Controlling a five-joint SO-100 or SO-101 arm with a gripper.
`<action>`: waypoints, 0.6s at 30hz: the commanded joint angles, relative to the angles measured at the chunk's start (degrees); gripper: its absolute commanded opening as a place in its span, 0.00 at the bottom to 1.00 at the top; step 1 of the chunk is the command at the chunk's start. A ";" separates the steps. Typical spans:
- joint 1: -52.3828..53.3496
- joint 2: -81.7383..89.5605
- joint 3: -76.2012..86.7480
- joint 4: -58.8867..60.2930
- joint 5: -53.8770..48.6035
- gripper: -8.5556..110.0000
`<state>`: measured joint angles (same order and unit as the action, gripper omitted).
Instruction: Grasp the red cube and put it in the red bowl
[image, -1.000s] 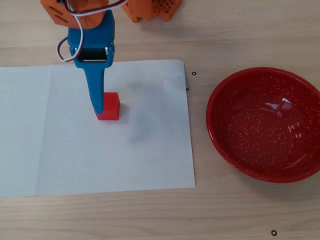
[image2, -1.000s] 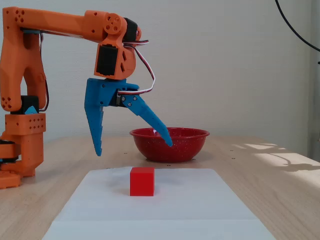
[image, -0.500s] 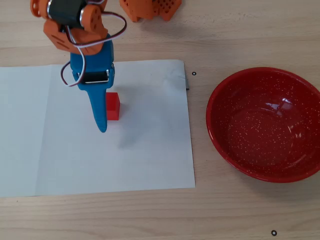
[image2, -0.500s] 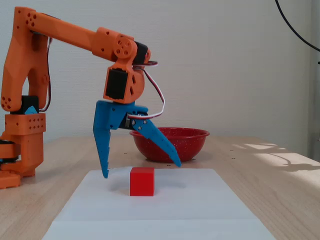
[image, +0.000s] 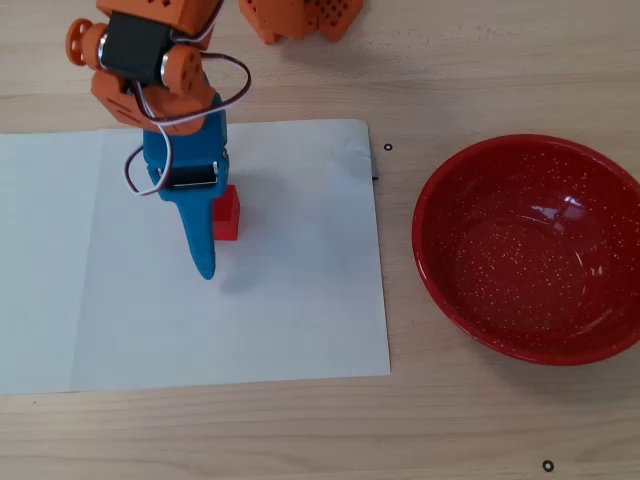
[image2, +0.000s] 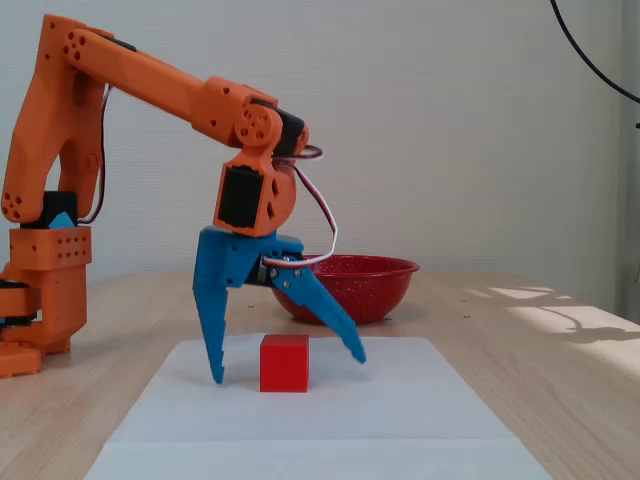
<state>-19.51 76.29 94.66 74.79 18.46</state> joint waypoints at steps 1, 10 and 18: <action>0.18 2.81 -6.68 -0.79 1.49 0.57; 1.14 0.44 -9.14 -0.88 0.35 0.55; 1.41 -0.79 -10.28 -0.44 0.09 0.53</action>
<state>-19.42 72.51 89.82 74.09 18.81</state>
